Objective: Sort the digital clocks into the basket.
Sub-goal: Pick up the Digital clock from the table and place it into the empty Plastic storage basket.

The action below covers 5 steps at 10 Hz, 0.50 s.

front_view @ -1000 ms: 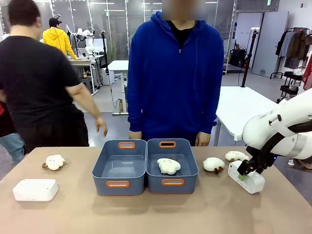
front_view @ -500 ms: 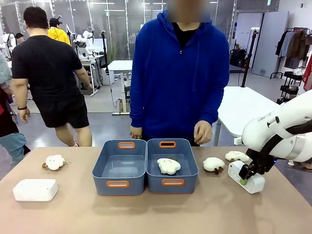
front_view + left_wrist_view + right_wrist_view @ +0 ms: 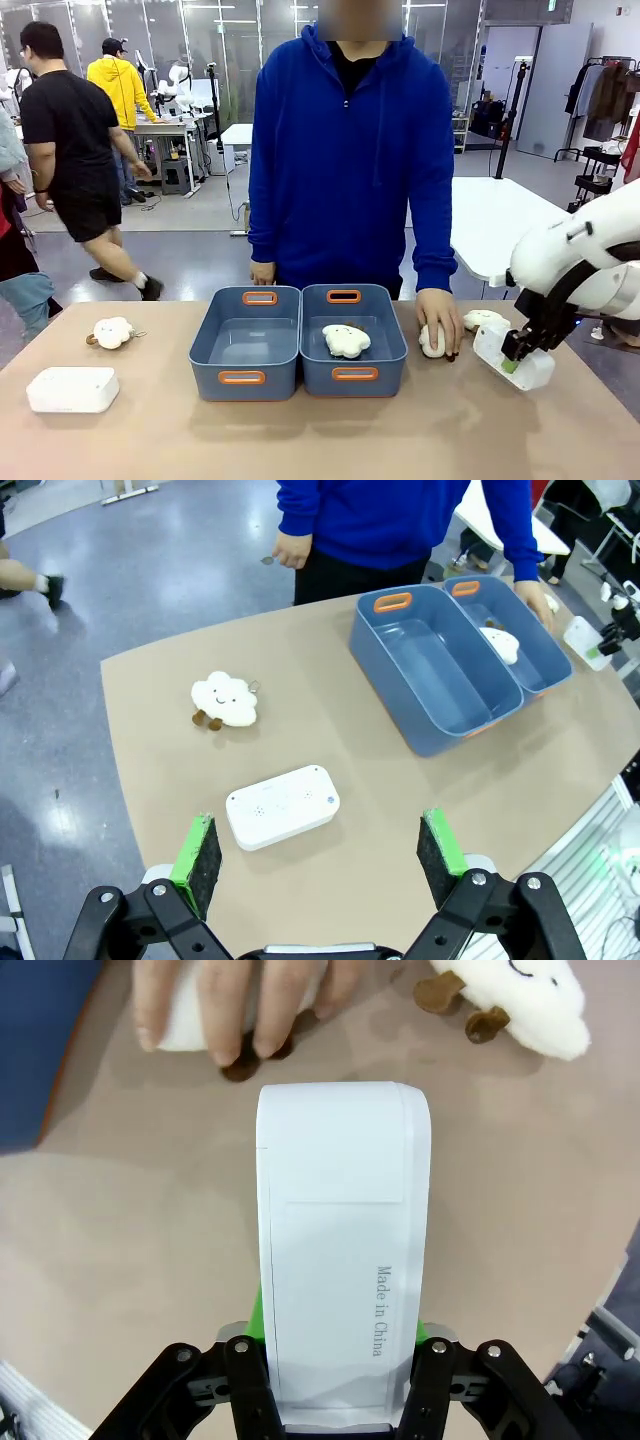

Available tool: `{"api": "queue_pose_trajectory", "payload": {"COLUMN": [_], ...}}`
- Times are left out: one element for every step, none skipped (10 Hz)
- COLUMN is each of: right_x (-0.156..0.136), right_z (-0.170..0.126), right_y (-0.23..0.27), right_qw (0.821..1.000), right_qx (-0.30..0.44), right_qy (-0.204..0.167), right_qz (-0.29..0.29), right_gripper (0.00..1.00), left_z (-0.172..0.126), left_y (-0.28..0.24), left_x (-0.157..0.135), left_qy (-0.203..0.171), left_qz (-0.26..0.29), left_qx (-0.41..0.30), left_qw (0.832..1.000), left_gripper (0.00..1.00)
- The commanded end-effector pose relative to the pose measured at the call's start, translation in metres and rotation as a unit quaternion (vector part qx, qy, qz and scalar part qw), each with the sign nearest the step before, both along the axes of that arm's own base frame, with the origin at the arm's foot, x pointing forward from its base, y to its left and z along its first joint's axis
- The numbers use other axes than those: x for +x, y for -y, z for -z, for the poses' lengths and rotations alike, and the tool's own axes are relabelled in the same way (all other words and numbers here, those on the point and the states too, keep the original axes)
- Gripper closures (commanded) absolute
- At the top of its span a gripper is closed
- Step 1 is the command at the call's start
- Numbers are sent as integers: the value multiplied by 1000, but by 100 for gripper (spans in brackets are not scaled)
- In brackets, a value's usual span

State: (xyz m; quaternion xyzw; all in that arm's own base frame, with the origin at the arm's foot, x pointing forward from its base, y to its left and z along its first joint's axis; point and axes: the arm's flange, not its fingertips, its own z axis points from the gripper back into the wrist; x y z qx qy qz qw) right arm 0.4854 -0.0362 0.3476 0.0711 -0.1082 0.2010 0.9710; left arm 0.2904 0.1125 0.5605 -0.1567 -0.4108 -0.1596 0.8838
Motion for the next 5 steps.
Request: {"api": "queue_pose_trajectory", "payload": {"right_x": [-35, -55, -72, -87, -99], "right_z": [-34, -52, -65, -77, -85], "right_y": [28, 45, 61, 77, 92], "right_qw": [998, 996, 994, 991, 989], "right_qx": [41, 64, 71, 82, 86], "right_qy": [15, 17, 26, 39, 46], "right_qz": [-34, -60, -77, -94, -113], "right_gripper": [65, 65, 65, 65, 65], "left_z": [0, 0, 0, 0, 0], "left_y": [1, 1, 1, 1, 1], "left_x": [1, 1, 1, 1, 1], "left_qy": [-1, -1, -1, -1, -1], "left_qz": [2, 2, 2, 2, 2], "left_qx": [0, 0, 0, 0, 0], "left_qw": [1000, 1000, 1000, 1000, 1000], "left_gripper": [0, 0, 0, 0, 0]}}
